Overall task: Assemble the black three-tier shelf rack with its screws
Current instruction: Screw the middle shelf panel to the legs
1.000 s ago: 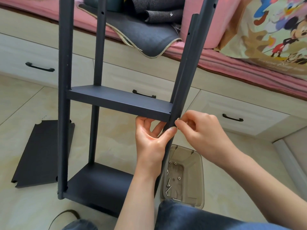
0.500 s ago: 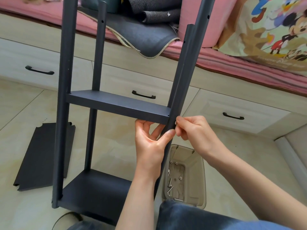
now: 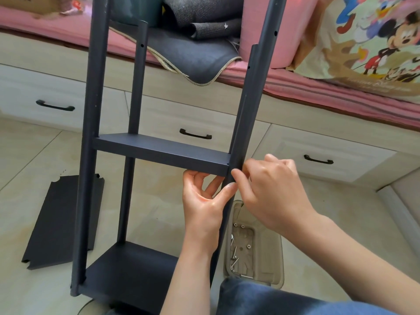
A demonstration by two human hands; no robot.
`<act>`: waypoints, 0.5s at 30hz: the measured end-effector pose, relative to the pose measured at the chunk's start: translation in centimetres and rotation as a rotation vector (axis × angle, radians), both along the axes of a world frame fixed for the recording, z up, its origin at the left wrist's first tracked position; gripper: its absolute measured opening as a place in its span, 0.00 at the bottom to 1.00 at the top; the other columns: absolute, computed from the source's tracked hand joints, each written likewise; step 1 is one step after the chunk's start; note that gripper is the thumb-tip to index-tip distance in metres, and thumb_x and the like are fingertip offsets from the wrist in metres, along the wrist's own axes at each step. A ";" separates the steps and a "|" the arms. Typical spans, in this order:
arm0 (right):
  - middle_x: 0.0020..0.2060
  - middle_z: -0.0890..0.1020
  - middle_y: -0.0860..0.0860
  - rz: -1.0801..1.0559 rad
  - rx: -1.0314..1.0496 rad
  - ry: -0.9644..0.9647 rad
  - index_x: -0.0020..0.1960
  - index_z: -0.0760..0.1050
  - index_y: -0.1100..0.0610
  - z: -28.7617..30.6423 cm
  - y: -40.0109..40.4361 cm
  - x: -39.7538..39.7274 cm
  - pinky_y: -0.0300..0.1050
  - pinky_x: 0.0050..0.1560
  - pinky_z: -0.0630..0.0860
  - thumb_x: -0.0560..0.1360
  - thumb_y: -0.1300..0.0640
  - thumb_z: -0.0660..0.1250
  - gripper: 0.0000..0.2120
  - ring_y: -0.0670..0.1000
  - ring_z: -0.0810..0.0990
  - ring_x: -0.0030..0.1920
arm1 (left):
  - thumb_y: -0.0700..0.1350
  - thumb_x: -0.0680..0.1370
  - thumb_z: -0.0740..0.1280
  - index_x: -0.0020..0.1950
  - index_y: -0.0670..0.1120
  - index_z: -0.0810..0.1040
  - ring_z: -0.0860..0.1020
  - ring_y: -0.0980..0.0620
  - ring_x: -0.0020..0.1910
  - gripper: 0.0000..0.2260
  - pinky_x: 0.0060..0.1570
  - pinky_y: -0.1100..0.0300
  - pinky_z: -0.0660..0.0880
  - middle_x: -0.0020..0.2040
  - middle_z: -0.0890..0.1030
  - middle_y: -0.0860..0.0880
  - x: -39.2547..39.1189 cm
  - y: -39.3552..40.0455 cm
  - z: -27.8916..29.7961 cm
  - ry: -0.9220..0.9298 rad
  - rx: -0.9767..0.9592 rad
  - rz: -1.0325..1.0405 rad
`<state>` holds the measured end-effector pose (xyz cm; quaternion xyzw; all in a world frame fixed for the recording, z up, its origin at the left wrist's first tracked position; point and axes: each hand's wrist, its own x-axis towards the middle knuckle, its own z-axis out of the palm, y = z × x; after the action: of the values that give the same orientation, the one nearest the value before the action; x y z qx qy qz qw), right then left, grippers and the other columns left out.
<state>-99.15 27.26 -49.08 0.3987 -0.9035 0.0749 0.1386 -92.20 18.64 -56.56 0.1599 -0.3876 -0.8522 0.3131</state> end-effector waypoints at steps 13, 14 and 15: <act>0.18 0.68 0.46 -0.031 -0.381 -0.774 0.24 0.76 0.56 -1.0 -0.5 -0.9 0.33 0.30 0.65 0.82 0.42 0.57 0.32 0.43 0.69 0.23 | 0.30 0.73 0.74 0.67 0.42 0.73 0.83 0.44 0.60 0.25 0.54 0.55 0.82 0.62 0.81 0.42 0.6 -0.7 0.5 -0.009 -0.027 0.019; 0.19 0.69 0.47 -0.042 -0.360 -0.822 0.25 0.78 0.56 -0.9 -0.5 -1.1 0.34 0.32 0.67 0.81 0.38 0.55 0.34 0.43 0.69 0.23 | 0.31 0.74 0.74 0.67 0.43 0.73 0.84 0.45 0.58 0.24 0.52 0.57 0.82 0.62 0.82 0.44 0.8 -0.8 0.7 -0.005 -0.038 0.015; 0.20 0.70 0.47 -0.075 -0.351 -0.872 0.26 0.79 0.56 -0.9 -0.4 -1.4 0.36 0.35 0.68 0.80 0.34 0.52 0.36 0.42 0.69 0.24 | 0.32 0.74 0.74 0.66 0.45 0.74 0.85 0.47 0.56 0.23 0.49 0.59 0.82 0.61 0.82 0.45 1.1 -1.0 0.9 0.000 -0.047 0.011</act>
<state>-100.54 26.89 -49.97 0.2675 -0.8649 0.3819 -0.1859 -91.14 17.68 -55.65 0.1547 -0.4068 -0.8410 0.3214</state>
